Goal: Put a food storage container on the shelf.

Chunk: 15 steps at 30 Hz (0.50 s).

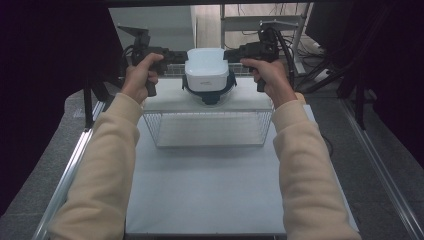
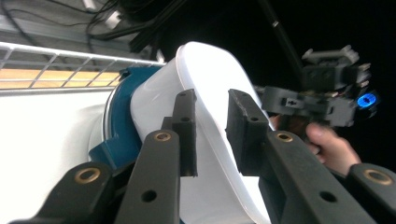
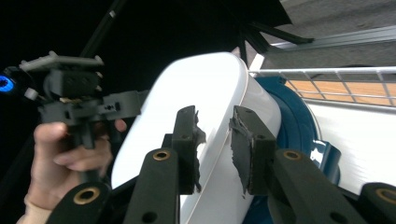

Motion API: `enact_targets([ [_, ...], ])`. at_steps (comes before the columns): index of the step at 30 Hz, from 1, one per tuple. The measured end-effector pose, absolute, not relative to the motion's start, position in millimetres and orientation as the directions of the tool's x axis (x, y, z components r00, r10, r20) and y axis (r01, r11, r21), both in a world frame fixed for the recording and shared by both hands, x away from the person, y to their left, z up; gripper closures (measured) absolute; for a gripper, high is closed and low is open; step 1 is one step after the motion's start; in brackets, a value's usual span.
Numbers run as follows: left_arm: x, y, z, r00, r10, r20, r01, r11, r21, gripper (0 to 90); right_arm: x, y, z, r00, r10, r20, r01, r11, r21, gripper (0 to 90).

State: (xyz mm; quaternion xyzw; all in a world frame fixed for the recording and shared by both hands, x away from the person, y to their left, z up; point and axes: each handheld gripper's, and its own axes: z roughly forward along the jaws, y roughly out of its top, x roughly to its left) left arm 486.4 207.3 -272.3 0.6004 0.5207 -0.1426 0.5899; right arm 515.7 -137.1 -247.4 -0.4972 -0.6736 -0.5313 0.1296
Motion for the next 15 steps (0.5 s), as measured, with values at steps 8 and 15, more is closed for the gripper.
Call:
enact_targets([
  [8, 468, 204, -259, 0.452, 0.541, -0.709, 0.71, 0.263, 0.653, 49.8, 503, -139, -243, -0.516, 0.523, 0.678, 0.749, -0.109, 0.653, 46.6],
  [15, 408, 211, -252, 0.571, 0.625, -0.532, 0.595, 0.132, 0.793, 39.3, 450, -164, -229, -0.68, 0.543, 0.492, 0.582, -0.007, 0.813, 37.1],
])
